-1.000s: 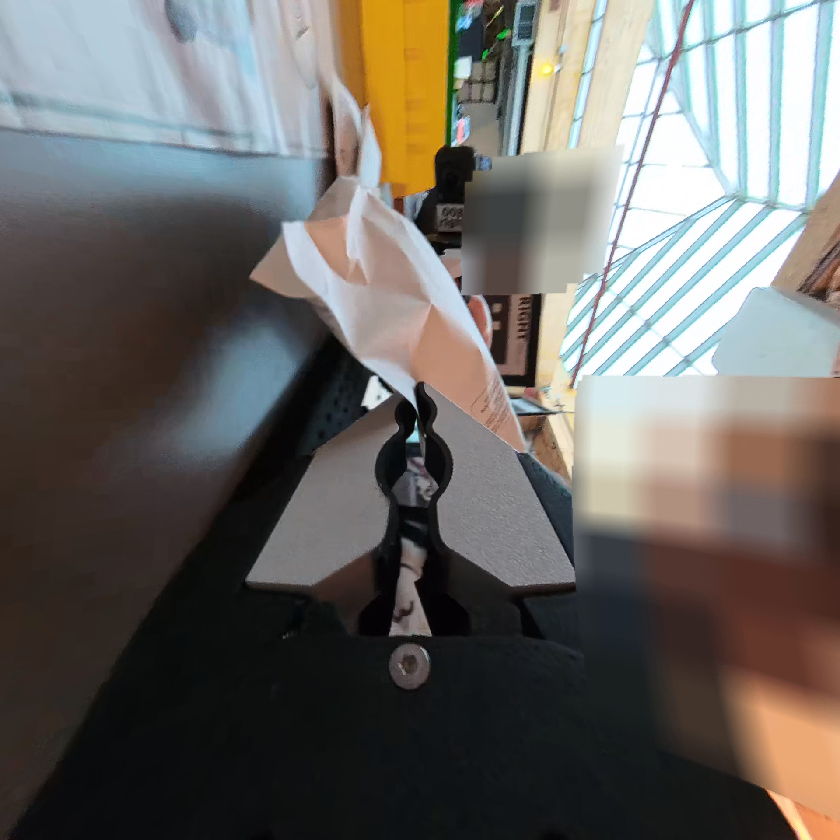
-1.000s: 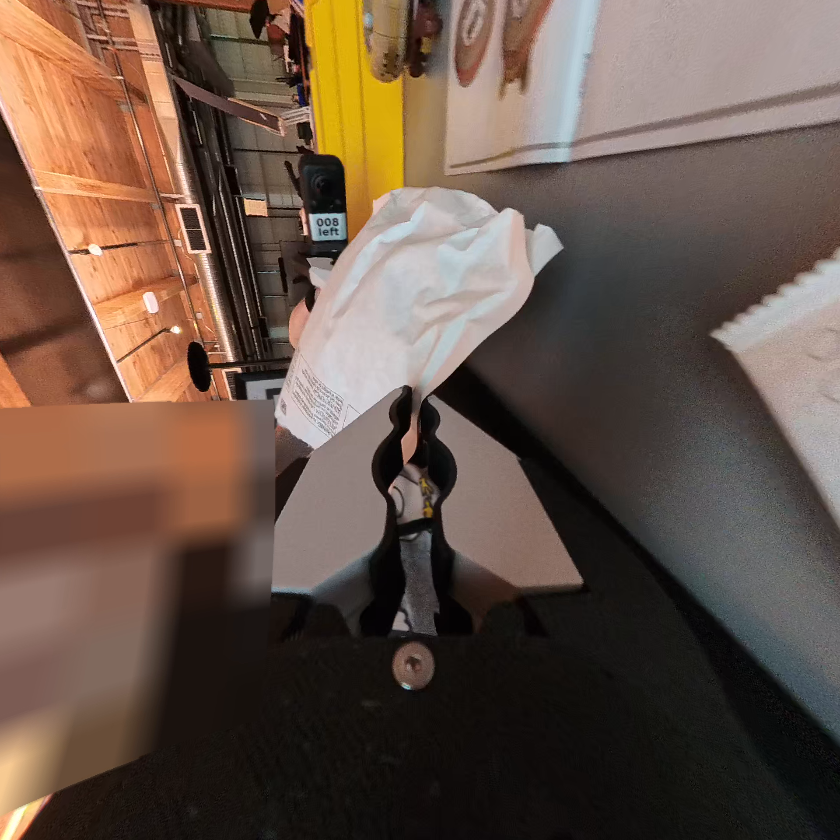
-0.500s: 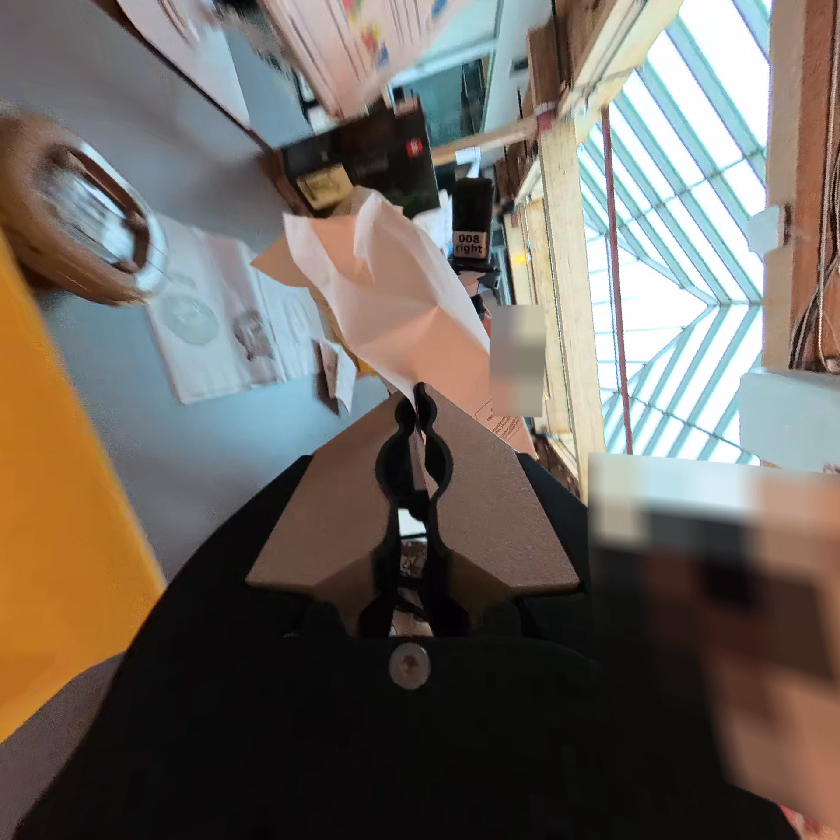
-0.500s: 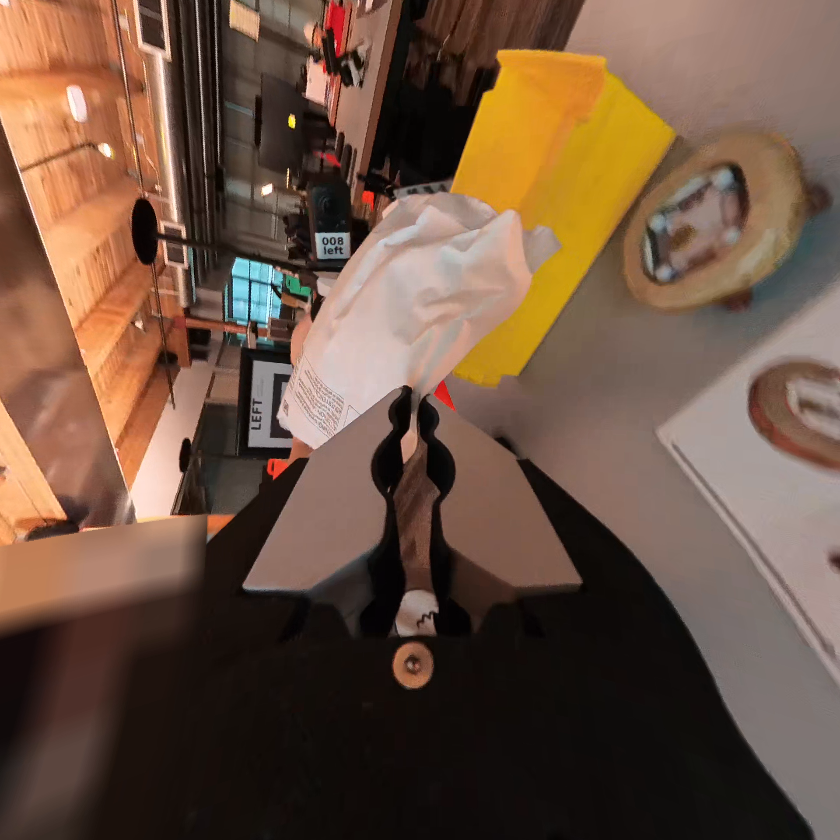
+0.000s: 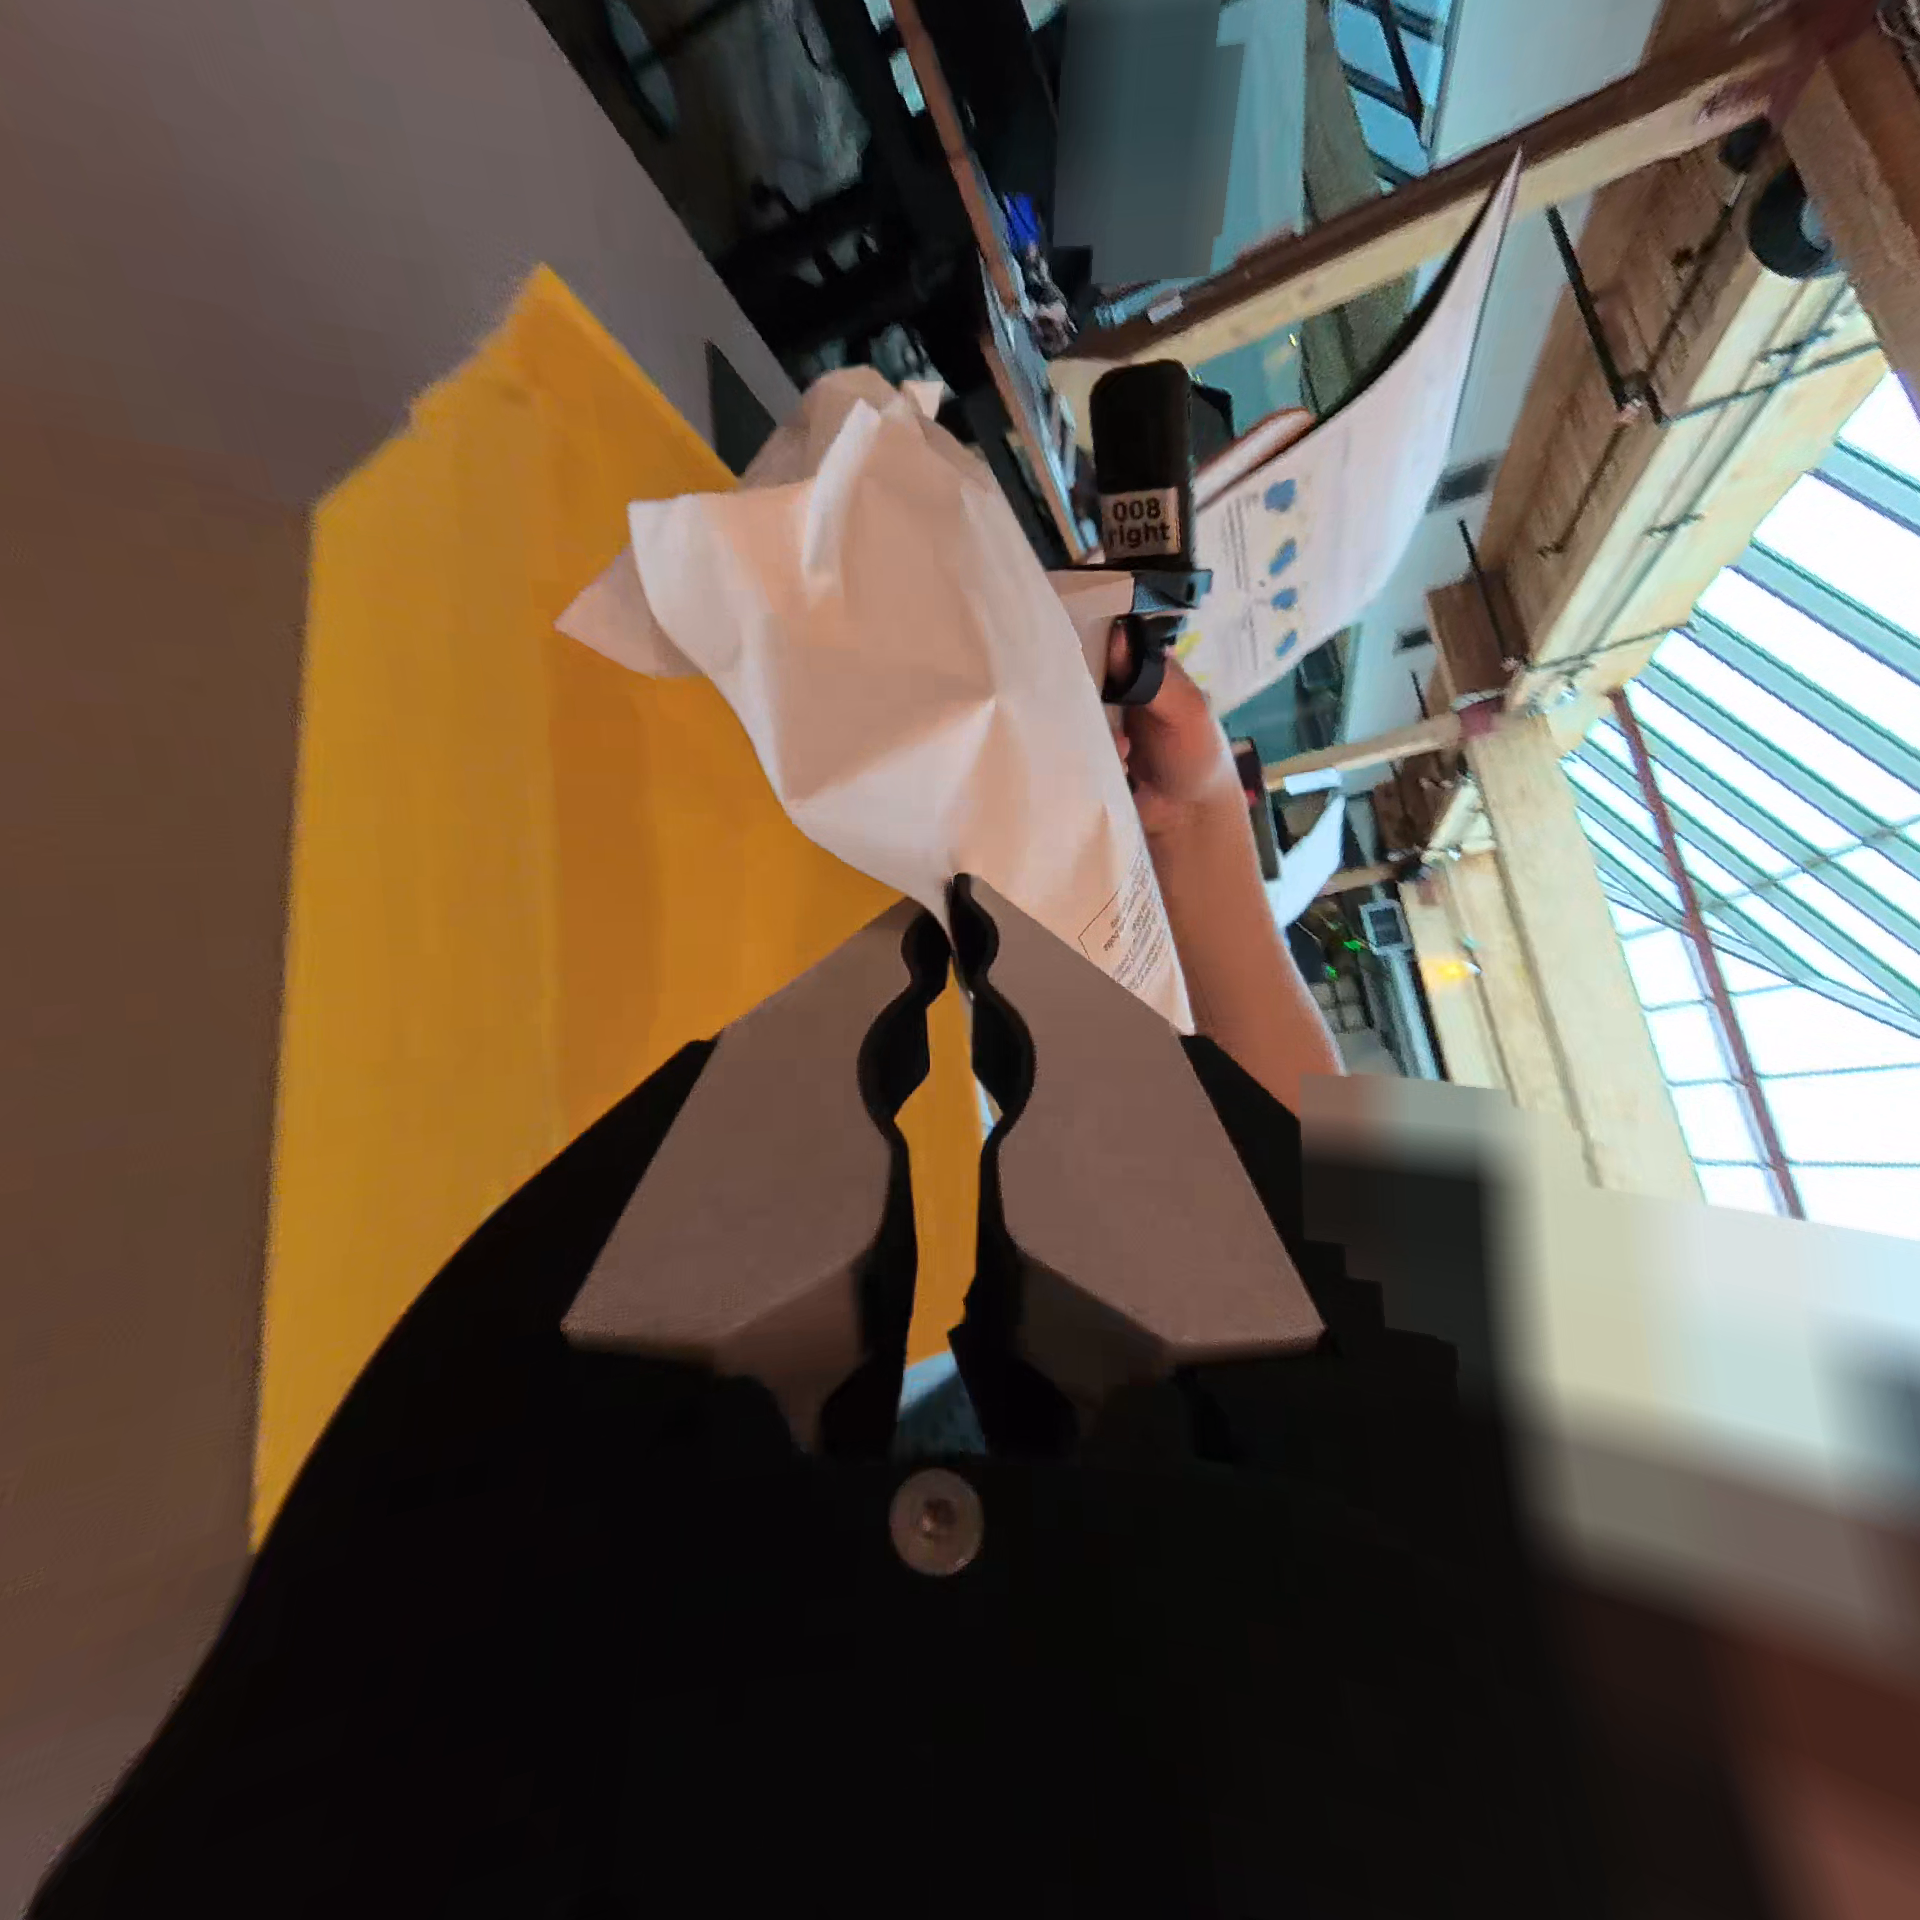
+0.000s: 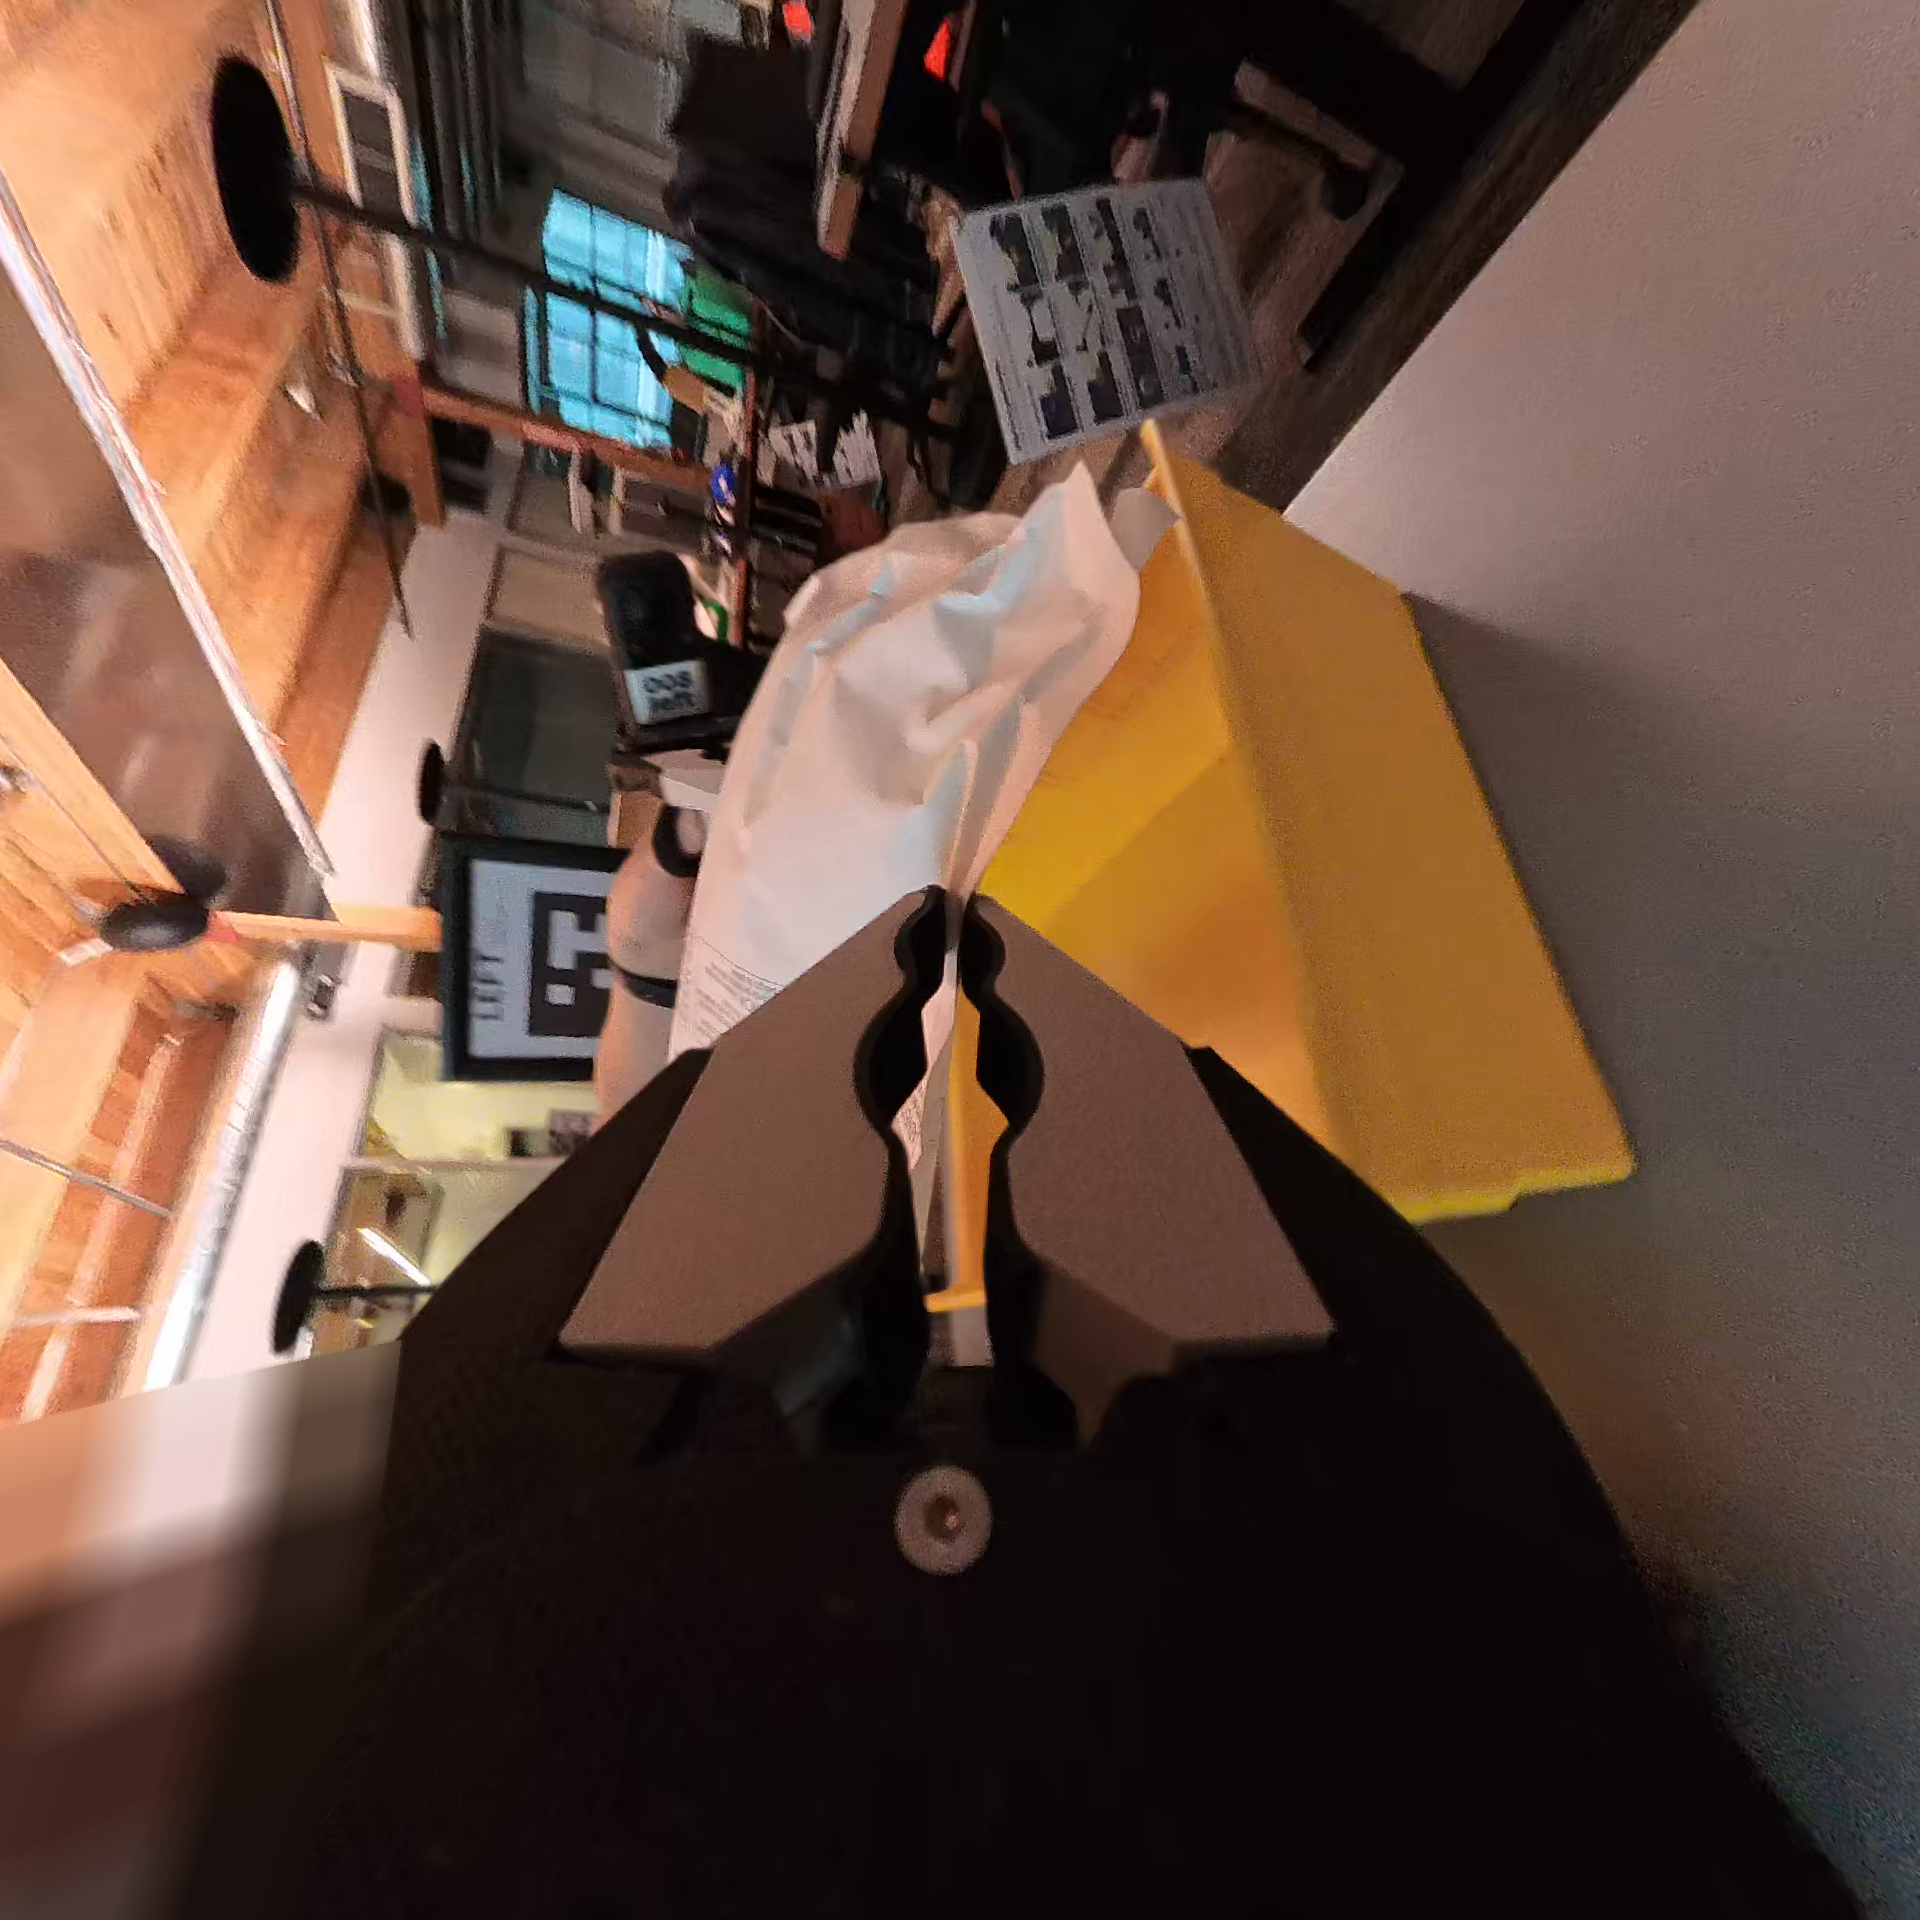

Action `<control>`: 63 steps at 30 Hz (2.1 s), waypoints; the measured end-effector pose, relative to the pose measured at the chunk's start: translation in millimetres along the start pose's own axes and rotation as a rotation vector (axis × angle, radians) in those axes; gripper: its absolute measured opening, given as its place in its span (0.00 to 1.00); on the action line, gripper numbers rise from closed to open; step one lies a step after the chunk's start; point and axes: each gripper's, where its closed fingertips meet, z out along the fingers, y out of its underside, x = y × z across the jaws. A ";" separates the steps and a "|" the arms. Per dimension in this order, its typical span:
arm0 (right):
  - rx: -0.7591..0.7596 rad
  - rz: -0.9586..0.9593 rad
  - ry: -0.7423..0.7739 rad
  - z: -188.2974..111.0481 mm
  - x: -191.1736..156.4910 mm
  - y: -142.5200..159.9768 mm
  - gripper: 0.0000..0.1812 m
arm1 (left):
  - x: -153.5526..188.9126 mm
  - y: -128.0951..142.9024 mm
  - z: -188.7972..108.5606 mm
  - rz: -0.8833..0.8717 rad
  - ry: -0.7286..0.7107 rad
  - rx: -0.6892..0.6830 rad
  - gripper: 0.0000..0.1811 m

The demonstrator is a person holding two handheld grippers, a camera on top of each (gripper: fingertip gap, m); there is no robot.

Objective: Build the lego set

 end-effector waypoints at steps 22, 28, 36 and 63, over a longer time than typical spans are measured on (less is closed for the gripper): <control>-0.068 -0.863 0.184 47.9 26.9 -8.1 0.00 | -42.2 19.8 -13.1 0.736 -0.345 0.066 0.00; -0.036 -0.938 0.182 47.5 24.2 -8.6 0.00 | -47.8 18.2 -14.1 0.788 -0.370 0.083 0.00; 0.054 -1.095 0.151 38.5 6.5 -12.1 0.00 | -42.5 12.4 -18.0 0.895 -0.376 0.131 0.00; 0.234 -1.521 0.094 12.6 -42.6 4.1 0.00 | 6.2 17.7 -25.6 1.259 -0.416 0.239 0.00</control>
